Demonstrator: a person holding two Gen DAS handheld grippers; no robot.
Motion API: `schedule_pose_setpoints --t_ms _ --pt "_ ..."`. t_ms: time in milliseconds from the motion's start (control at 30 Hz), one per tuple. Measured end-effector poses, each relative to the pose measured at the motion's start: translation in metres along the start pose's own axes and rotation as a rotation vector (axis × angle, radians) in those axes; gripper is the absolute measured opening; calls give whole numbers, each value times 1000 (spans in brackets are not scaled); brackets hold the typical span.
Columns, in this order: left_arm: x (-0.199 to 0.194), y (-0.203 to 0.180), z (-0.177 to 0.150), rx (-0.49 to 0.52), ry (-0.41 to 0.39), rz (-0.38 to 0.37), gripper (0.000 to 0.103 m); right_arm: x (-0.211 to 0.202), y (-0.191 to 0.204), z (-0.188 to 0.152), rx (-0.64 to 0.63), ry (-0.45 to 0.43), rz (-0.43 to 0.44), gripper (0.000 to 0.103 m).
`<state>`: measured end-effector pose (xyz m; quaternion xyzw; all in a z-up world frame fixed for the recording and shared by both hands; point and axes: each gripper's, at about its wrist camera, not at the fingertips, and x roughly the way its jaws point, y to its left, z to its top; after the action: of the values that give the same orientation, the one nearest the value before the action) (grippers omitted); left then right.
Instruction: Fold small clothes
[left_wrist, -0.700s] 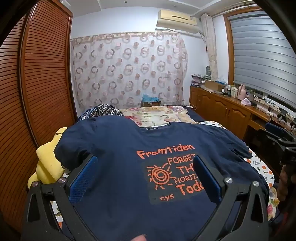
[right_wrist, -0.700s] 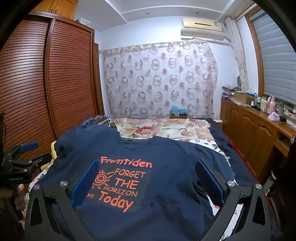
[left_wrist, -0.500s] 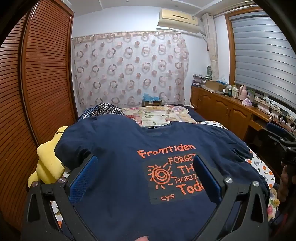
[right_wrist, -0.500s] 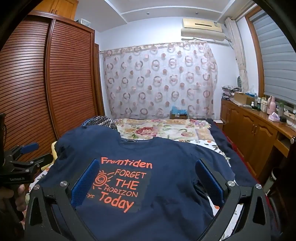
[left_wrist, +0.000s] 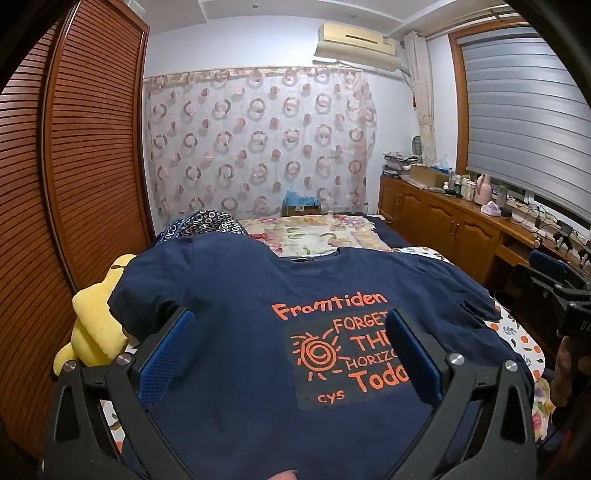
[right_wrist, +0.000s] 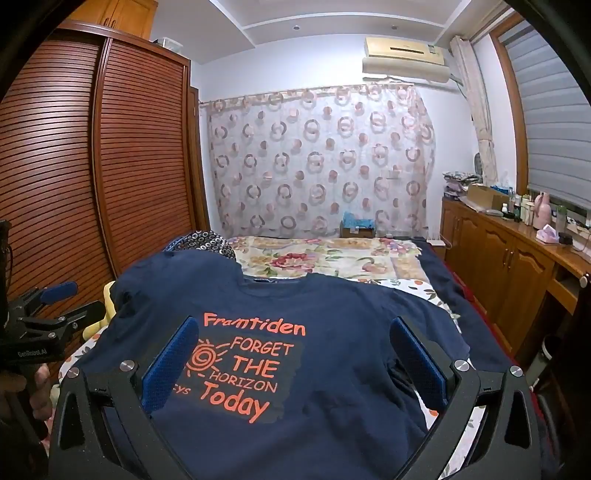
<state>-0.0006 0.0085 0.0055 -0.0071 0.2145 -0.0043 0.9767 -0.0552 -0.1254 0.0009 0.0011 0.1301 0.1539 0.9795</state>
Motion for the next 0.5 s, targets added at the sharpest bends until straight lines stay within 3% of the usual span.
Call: schedule_pose_setpoints --t_ms 500 --pt "-2 -8 1 9 -12 2 103 0 -1 0 2 -2 -4 103"
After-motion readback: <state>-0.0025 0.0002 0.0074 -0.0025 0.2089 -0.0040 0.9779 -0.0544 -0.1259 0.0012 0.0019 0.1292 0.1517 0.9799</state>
